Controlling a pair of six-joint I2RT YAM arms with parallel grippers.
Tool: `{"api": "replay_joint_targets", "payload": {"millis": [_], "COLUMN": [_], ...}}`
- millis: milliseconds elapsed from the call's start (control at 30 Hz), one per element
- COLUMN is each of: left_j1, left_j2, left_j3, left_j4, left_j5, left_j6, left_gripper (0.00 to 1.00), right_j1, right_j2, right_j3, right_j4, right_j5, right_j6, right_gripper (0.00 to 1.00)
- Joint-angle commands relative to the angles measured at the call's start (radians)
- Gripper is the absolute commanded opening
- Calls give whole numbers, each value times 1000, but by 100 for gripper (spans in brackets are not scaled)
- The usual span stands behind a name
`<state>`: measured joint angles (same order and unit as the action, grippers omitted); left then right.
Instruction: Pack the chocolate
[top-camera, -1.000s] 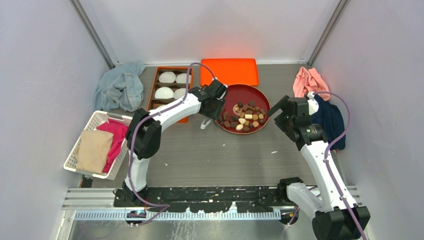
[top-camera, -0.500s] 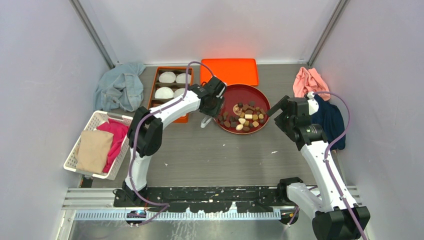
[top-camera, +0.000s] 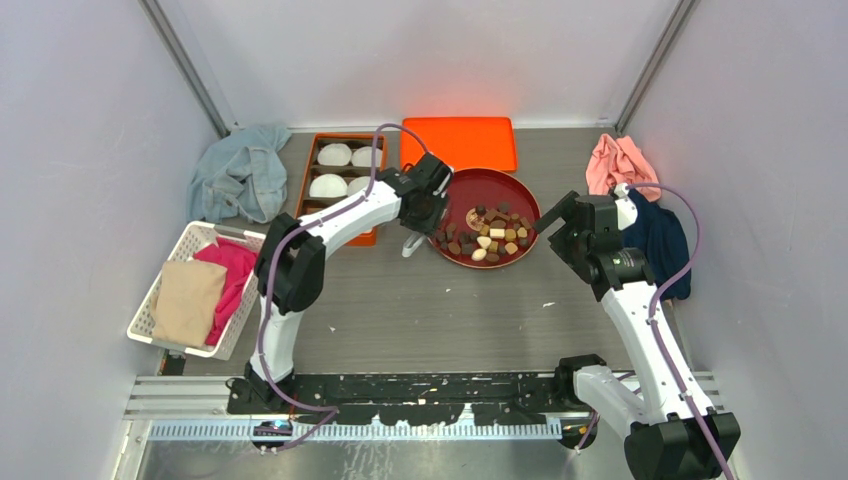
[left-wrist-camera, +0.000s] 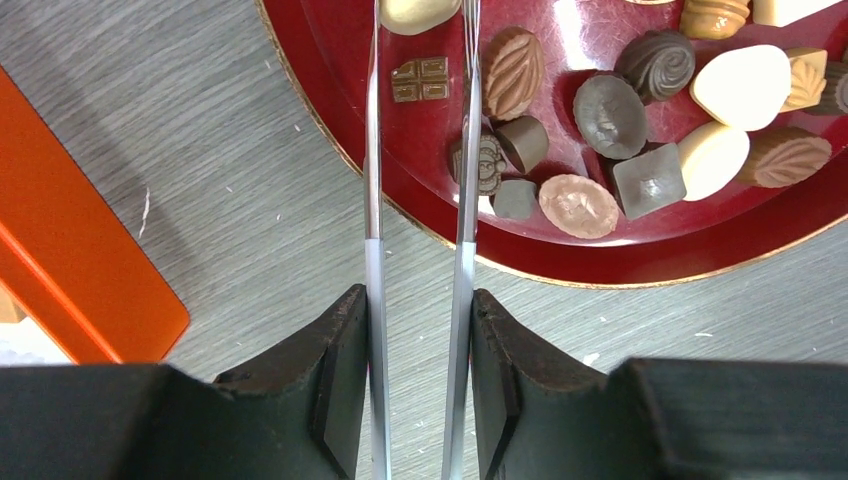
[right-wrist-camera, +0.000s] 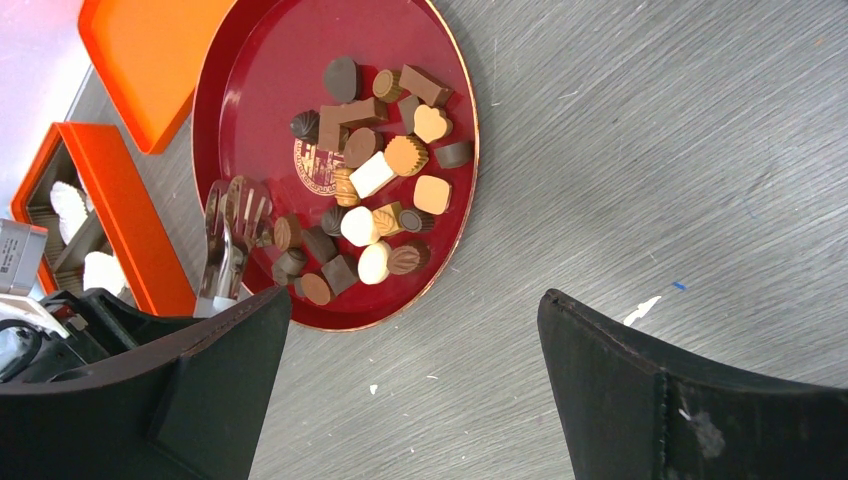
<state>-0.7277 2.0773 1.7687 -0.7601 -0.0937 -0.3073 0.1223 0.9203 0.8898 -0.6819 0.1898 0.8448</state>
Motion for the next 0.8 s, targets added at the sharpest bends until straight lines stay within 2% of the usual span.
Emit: {"api": "replay_joint_targets", "payload": {"millis": [0,133,500,767], "left_j1": [2,2,3,10], "left_j2": [-87,-118,-196,-301], "left_j3": [54,55,61,30], "left_j4": [23,31,31,-16], "left_j5": [54,71,63,-11], "left_j6": [-2,-10,3,61], "left_gripper": [7,0,0,0], "right_j1": [0,0,0,0], "right_j2": [-19,-20,-27,-16], "right_j3": [15,15,18,51], "right_j4": [6,4,0,-5], "right_j5": [21,22,23,37], "right_j6": [7,8,19,15], "right_gripper": [99,99,99,99]}}
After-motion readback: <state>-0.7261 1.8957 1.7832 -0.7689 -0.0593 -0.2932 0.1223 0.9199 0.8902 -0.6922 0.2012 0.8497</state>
